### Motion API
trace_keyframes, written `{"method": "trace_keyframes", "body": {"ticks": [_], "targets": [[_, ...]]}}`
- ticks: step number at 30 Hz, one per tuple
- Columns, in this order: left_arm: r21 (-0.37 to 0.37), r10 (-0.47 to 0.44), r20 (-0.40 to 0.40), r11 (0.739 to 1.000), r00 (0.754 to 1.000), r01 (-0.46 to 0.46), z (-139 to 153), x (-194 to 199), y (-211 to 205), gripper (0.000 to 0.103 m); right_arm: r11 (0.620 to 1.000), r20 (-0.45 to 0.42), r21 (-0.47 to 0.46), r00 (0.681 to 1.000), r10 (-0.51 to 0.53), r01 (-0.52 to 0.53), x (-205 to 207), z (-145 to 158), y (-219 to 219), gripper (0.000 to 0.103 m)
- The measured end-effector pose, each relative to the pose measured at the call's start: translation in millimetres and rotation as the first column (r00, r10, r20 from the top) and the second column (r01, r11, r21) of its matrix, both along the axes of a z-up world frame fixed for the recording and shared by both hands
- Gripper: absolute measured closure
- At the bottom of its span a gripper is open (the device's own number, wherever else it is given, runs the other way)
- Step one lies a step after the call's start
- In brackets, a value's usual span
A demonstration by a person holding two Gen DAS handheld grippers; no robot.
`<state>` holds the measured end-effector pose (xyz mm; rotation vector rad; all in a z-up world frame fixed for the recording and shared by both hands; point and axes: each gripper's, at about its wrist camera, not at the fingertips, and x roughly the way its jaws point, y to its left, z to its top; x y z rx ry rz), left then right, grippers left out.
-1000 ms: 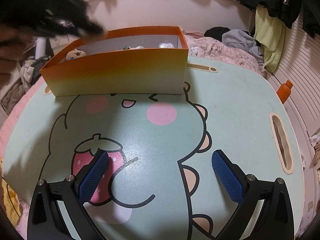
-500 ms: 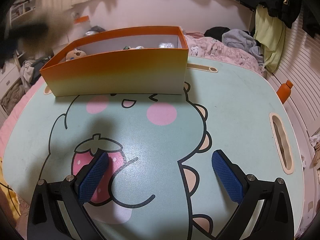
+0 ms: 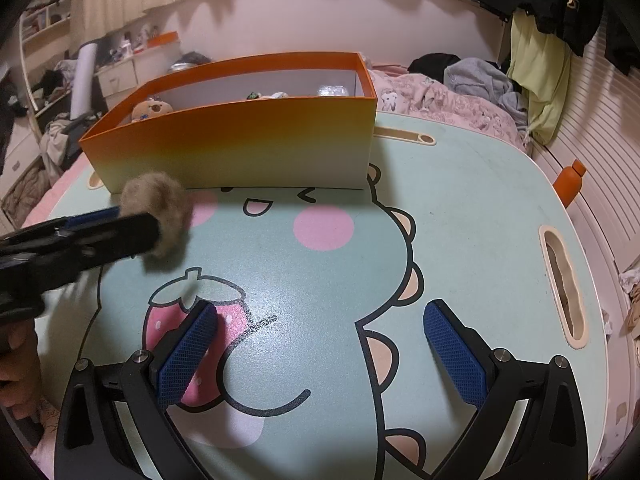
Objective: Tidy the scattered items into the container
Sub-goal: 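Lift the brown pompom out and set it on the table with the left tool, then reach into the box and grasp the white figurine with the right tool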
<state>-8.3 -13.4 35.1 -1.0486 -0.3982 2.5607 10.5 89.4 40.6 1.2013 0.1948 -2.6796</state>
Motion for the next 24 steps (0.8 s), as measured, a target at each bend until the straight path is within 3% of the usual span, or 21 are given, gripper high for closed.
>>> {"method": "trace_keyframes", "body": {"ticks": [6,10,13,15,18,24], "targets": [[0.006,0.058,-0.030,0.998,0.998,-0.058,-2,14,-16,0.029,0.999,-0.014,-0.045,1.000,-0.003,0.003,-5,4,3,0.000],[-0.017,0.052,-0.044,0.998,0.998,-0.053,-2,22,-19,0.029,0.988,-0.148,-0.148,0.989,0.019,-0.041,9,35,13,0.007],[-0.040,0.080,-0.045,0.996,0.996,-0.082,-1,25,-22,0.029,0.980,-0.207,-0.170,0.976,0.065,-0.102,6,67,5,0.011],[-0.041,0.090,-0.049,0.995,0.995,-0.092,-2,28,-26,0.029,0.963,-0.179,-0.222,0.977,0.112,-0.151,-16,91,-3,0.028],[-0.043,0.091,-0.054,0.995,0.994,-0.093,-2,30,-28,0.029,0.961,-0.092,-0.235,0.988,0.126,-0.144,-66,107,-20,0.035],[-0.037,0.093,-0.058,0.995,0.994,-0.095,-3,31,-30,0.029,0.979,0.123,-0.198,0.990,0.070,-0.045,-157,84,-49,0.059]]}}
